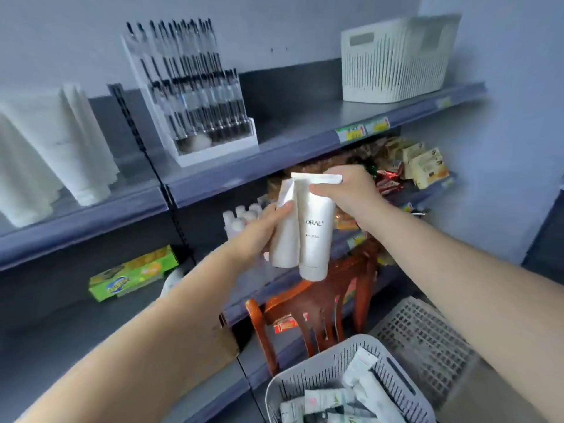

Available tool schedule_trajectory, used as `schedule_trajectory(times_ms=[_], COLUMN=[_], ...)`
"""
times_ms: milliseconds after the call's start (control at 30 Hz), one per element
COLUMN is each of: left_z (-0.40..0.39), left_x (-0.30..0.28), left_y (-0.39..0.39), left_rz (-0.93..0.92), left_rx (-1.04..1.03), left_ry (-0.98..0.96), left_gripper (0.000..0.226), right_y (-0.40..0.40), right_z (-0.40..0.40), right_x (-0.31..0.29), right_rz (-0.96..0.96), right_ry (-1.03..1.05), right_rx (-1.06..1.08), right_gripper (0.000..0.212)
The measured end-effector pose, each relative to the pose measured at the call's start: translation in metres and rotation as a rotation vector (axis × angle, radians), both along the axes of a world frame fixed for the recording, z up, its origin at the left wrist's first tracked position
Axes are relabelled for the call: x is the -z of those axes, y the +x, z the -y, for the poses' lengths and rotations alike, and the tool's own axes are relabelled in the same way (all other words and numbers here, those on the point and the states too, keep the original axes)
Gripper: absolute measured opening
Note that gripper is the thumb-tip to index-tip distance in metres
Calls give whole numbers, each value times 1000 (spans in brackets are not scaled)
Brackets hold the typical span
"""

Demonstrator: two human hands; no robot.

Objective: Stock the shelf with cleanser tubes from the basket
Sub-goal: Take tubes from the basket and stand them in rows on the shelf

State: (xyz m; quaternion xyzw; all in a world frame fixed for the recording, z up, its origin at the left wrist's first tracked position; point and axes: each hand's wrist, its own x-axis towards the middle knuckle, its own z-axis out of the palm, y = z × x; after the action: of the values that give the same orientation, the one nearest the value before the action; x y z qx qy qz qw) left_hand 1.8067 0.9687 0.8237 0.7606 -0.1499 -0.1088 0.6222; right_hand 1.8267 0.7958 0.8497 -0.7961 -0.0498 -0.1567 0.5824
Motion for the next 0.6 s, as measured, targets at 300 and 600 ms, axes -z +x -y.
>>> schedule_trajectory(times_ms=[300,600], left_z=[-84,-187], left_x=[-142,-209], left_y=[-34,-73], left_rz=[359,595], left_rx=[-202,-498], left_ry=[19,41], left_gripper=[36,16], right_y=[-12,-18], right_z=[-80,-176], right_x=[-152,-220], right_rz=[212,199], right_ry=[44,152], right_rx=[-271,-486], right_gripper=[14,54])
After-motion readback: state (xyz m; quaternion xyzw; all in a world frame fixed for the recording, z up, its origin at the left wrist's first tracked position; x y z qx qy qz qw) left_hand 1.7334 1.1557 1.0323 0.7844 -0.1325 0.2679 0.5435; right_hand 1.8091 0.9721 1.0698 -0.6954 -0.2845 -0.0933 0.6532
